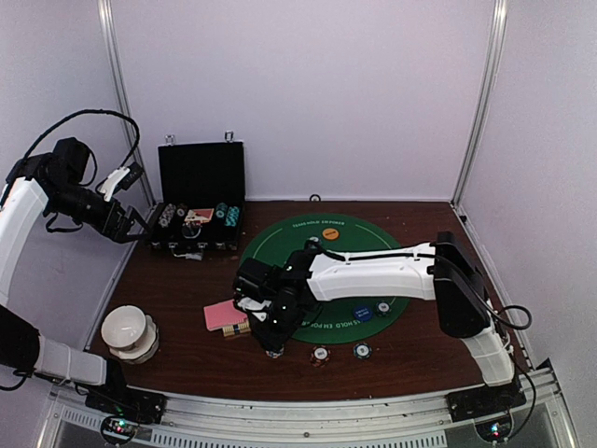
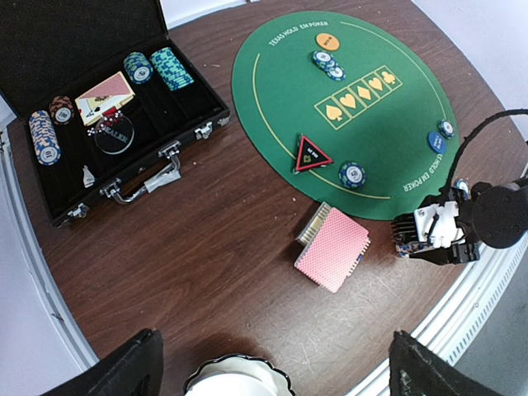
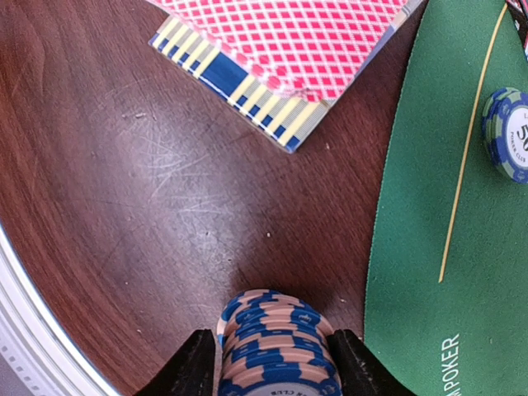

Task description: Distribute texas hold em gaming equipment

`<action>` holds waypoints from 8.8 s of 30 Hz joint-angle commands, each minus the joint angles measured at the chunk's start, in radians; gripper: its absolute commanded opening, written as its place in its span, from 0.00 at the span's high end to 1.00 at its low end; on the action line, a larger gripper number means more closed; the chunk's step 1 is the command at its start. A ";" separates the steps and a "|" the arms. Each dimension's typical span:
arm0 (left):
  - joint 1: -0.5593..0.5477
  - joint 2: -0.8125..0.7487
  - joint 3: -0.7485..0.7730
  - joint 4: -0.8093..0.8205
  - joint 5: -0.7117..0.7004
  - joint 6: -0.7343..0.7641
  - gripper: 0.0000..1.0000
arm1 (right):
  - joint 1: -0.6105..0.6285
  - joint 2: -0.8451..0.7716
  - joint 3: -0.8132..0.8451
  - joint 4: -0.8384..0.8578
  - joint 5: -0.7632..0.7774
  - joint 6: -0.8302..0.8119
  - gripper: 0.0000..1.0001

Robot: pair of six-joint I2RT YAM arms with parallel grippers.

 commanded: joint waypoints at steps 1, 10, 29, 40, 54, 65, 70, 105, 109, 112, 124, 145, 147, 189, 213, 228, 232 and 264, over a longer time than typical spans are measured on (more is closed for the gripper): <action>0.005 -0.017 0.005 -0.007 0.014 0.015 0.02 | 0.006 -0.045 -0.004 -0.012 0.005 0.001 0.48; 0.005 -0.020 -0.001 -0.007 0.023 0.014 0.02 | 0.006 -0.065 -0.006 -0.019 -0.012 0.005 0.48; 0.005 -0.020 -0.003 -0.007 0.023 0.015 0.02 | 0.011 -0.067 -0.006 -0.028 -0.008 0.004 0.52; 0.005 -0.021 -0.005 -0.008 0.016 0.017 0.02 | 0.013 -0.045 -0.007 -0.034 0.023 0.001 0.44; 0.005 -0.021 0.003 -0.007 0.020 0.015 0.02 | 0.012 -0.027 -0.006 -0.034 0.013 -0.006 0.43; 0.005 -0.021 0.008 -0.008 0.018 0.015 0.03 | 0.012 -0.017 -0.005 -0.031 0.027 -0.009 0.46; 0.005 -0.019 0.013 -0.008 0.019 0.012 0.02 | 0.012 -0.014 -0.003 -0.033 0.031 -0.013 0.48; 0.005 -0.022 0.021 -0.008 0.008 0.012 0.02 | 0.000 -0.128 0.040 -0.056 0.097 -0.037 0.97; 0.005 -0.024 0.023 -0.007 0.005 0.012 0.02 | -0.041 -0.185 0.056 -0.065 0.091 -0.038 0.98; 0.005 -0.021 0.026 -0.007 0.003 0.011 0.02 | -0.093 -0.226 0.053 -0.072 0.107 -0.039 0.98; 0.005 -0.022 0.025 -0.016 0.002 0.012 0.03 | -0.487 -0.147 0.045 -0.043 0.196 -0.033 1.00; 0.005 -0.013 0.020 -0.024 0.006 0.020 0.02 | -0.679 0.320 0.486 -0.048 0.143 -0.020 0.92; 0.005 -0.014 0.020 -0.025 0.001 0.023 0.02 | -0.681 0.334 0.489 -0.041 0.144 -0.015 0.83; 0.005 -0.032 0.017 -0.039 0.002 0.038 0.02 | 0.012 -0.084 -0.072 0.071 0.080 -0.059 0.06; 0.005 -0.031 0.020 -0.041 0.003 0.038 0.02 | 0.001 -0.024 -0.040 0.064 0.047 -0.052 0.31; 0.005 -0.033 0.020 -0.043 0.003 0.040 0.02 | -0.005 -0.035 -0.040 0.062 0.042 -0.052 0.52; 0.005 -0.034 0.021 -0.042 0.000 0.040 0.02 | -0.006 -0.036 -0.040 0.061 0.037 -0.050 0.65; 0.005 -0.034 0.026 -0.043 0.003 0.043 0.02 | -0.169 0.010 0.104 0.057 0.118 -0.049 0.97</action>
